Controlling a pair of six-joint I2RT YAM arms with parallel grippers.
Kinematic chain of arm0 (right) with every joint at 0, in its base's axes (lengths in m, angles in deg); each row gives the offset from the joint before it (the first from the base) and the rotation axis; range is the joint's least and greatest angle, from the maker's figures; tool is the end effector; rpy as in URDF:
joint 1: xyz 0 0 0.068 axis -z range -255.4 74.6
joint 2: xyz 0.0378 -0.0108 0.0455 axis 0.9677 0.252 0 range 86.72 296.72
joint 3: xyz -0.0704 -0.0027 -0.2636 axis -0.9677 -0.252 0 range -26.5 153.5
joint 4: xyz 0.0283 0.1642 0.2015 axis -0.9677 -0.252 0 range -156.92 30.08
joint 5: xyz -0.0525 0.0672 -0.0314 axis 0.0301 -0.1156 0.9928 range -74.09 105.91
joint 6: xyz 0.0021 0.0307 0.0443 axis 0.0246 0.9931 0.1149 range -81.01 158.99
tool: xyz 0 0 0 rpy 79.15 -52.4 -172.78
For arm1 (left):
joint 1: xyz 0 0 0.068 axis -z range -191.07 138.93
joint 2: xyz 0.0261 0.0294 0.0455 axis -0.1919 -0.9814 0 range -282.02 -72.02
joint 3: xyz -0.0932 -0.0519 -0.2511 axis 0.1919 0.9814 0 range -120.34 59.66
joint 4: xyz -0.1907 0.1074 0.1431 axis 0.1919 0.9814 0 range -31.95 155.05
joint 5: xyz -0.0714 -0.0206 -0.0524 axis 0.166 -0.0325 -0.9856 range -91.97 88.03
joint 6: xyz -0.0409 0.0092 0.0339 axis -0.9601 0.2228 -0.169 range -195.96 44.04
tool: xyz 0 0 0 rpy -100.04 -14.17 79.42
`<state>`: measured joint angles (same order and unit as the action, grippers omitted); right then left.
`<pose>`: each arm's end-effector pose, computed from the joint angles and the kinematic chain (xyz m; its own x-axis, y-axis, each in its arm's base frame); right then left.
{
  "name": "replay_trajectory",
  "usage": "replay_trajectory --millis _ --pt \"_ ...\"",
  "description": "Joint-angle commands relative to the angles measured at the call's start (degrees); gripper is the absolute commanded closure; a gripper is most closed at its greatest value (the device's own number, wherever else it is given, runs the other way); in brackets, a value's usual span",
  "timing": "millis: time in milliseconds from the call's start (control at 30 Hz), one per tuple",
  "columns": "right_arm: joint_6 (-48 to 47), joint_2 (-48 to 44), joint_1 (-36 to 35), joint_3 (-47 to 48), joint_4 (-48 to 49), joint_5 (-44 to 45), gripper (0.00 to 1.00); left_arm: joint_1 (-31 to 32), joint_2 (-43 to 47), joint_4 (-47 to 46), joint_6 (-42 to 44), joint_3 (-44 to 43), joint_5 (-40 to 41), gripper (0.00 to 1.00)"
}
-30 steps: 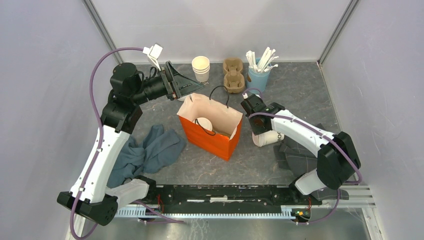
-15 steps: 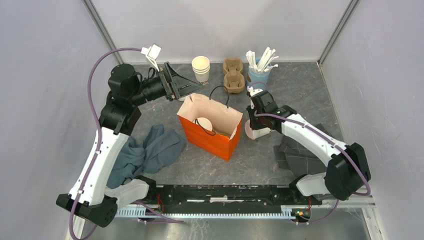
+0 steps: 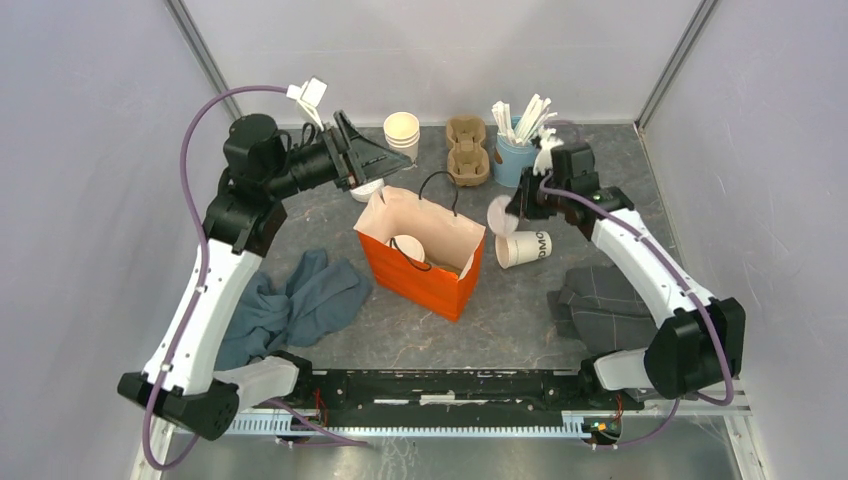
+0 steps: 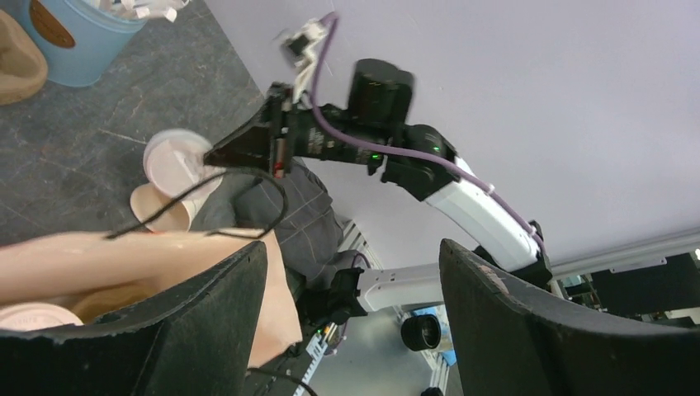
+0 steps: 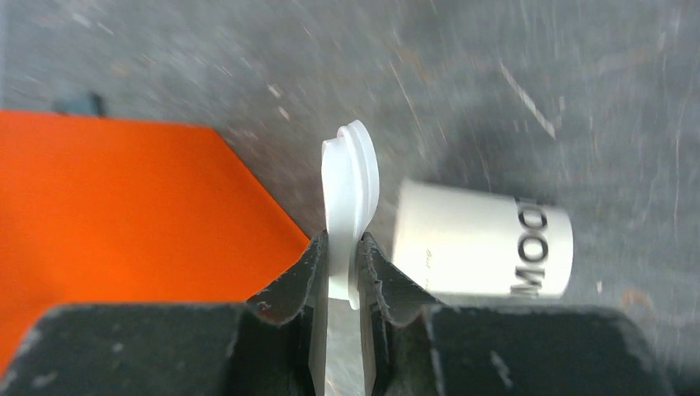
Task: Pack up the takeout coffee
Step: Pick up the cup lid from the coffee cup.
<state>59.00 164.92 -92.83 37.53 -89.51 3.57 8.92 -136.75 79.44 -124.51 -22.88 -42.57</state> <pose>0.2809 0.0961 0.2950 -0.7706 0.1085 -0.6281 -0.1874 0.9033 0.3859 0.2017 -0.0981 0.4780 -0.6908 -0.3544 -0.6302 0.5319 0.3414 -0.7750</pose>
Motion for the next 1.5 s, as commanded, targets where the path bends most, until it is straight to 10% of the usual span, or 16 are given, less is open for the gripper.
replay_trajectory --millis 0,267,633,767,933,1467 --pt "3.12 -0.76 1.33 10.9 7.82 -9.03 0.92 -0.28 -5.18 0.43 1.29 -6.92 0.89 0.18" --pt "30.58 3.18 2.07 17.75 39.07 -23.12 0.98 -1.47 -14.52 1.5 -0.82 -17.14 2.7 0.21" --pt "58.71 8.64 -0.26 16.07 66.18 -28.36 0.98 -2.66 -15.41 -17.5 -16.17 -10.23 1.51 0.21" --pt "60.35 9.01 -1.28 16.34 67.43 -27.66 0.98 -2.94 -15.17 -12.82 -15.06 -9.93 5.03 0.21" --pt "62.69 10.22 -3.4 16.58 69.11 -28.31 0.98 -2.94 -14.89 -28.08 -22.88 -4.67 3.03 0.22" --pt "56.44 9.51 -3.91 15.94 61.02 -28.56 0.83 -3.93 -12.74 -28.86 -23.38 -0.6 3.82 0.72"
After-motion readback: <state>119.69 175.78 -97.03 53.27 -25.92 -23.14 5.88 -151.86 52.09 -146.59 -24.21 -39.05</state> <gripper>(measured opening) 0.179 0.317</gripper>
